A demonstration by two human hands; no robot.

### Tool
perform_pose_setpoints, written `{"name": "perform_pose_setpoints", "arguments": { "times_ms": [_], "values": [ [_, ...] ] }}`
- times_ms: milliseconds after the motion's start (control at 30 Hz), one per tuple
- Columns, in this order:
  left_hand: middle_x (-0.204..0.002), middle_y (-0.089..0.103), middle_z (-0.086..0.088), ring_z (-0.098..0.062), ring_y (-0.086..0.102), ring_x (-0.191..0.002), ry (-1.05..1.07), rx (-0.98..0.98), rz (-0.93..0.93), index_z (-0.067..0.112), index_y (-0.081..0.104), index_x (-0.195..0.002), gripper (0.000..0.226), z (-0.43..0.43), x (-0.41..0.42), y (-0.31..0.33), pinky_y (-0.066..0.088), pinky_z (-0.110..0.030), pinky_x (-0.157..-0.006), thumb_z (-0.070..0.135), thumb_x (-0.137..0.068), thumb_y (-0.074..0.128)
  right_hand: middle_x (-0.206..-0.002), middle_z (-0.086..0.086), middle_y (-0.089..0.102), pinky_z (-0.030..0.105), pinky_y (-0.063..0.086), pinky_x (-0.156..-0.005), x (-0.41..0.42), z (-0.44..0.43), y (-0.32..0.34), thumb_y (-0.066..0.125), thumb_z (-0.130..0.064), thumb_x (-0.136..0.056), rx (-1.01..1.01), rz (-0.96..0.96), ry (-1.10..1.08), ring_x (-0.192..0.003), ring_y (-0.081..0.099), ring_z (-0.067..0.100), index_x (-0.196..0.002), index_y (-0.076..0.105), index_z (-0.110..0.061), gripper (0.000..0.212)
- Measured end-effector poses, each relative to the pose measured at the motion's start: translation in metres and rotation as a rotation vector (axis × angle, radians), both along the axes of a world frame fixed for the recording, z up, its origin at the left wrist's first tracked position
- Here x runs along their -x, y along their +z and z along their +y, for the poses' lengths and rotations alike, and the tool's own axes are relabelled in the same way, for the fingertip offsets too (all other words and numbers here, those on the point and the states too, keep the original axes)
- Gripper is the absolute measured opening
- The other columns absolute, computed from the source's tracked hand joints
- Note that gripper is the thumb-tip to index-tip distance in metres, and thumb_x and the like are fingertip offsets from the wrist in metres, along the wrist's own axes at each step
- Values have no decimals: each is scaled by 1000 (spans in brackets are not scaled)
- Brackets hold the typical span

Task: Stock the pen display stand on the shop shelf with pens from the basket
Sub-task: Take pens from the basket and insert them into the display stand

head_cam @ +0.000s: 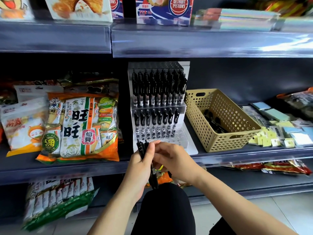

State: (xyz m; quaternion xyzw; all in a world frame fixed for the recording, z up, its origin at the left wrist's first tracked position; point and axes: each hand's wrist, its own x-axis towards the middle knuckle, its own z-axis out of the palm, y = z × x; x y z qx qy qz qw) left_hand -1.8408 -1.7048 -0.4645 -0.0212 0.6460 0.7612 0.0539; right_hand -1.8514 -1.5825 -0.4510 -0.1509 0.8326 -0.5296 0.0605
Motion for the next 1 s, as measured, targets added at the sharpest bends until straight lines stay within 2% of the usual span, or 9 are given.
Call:
{"name": "perform_pose_setpoints", "arguments": {
  "times_ms": [100,200,267,333,433,533,667,733,1000],
  "values": [
    [-96,68,21,8,61,-93,-6,71,37,40,69,-92,23,2,0,0,44,-8,-72,44,-90,46,-72,5,65,25,57,-65,1,7,4,61,-13,-90,5,4,-28,-64,64,12,-86,66,-7,9],
    [-95,60,22,6,54,-91,66,158,-12,42,58,-89,14,0,3,-5,41,-25,-86,47,-91,45,-79,12,70,29,59,-69,7,22,16,61,-12,-89,7,25,-127,-68,68,19,-90,67,-3,11],
    [-91,60,17,2,56,-86,97,159,-11,41,62,-92,20,-3,5,-9,48,-32,-88,46,-92,43,-80,10,71,31,59,-72,14,37,26,60,-11,-88,58,62,-254,-72,70,19,-90,66,-7,7],
    [-68,54,14,-1,54,-66,132,153,-11,31,67,-93,30,-6,8,-14,50,-33,-75,45,-93,40,-79,6,70,31,59,-72,23,51,35,60,-11,-88,94,124,-404,-72,70,16,-90,64,-8,6],
    [-44,38,17,-3,38,-46,179,174,-27,25,68,-89,37,-10,10,-18,35,-26,-54,49,-91,41,-78,5,69,32,59,-72,37,68,45,59,-11,-89,113,226,-600,-73,70,16,-86,62,-13,5],
    [-46,36,15,-7,37,-48,199,178,-41,22,67,-85,40,-11,10,-17,32,-27,-53,55,-86,45,-76,2,69,38,59,-73,54,75,49,61,-14,-90,76,316,-719,-70,70,12,-85,62,-15,5],
    [-58,45,12,-11,45,-64,221,136,-62,22,56,-77,27,-15,12,-12,41,-32,-73,46,-89,53,-77,2,69,44,57,-76,73,74,42,62,-22,-89,-6,357,-751,-74,69,18,-88,65,-15,8],
    [-63,46,10,-11,45,-66,227,130,-64,22,52,-75,26,-18,12,-11,41,-32,-76,43,-89,55,-79,2,70,44,56,-77,78,73,37,61,-24,-89,-67,367,-744,-76,69,20,-89,66,-13,11],
    [-51,40,15,-8,39,-56,211,146,-66,23,52,-71,26,-24,17,-20,33,-28,-58,41,-89,56,-78,7,70,27,52,-62,86,66,13,61,-18,-88,-268,343,-698,-68,65,19,-90,69,-6,15]
  ]
}}
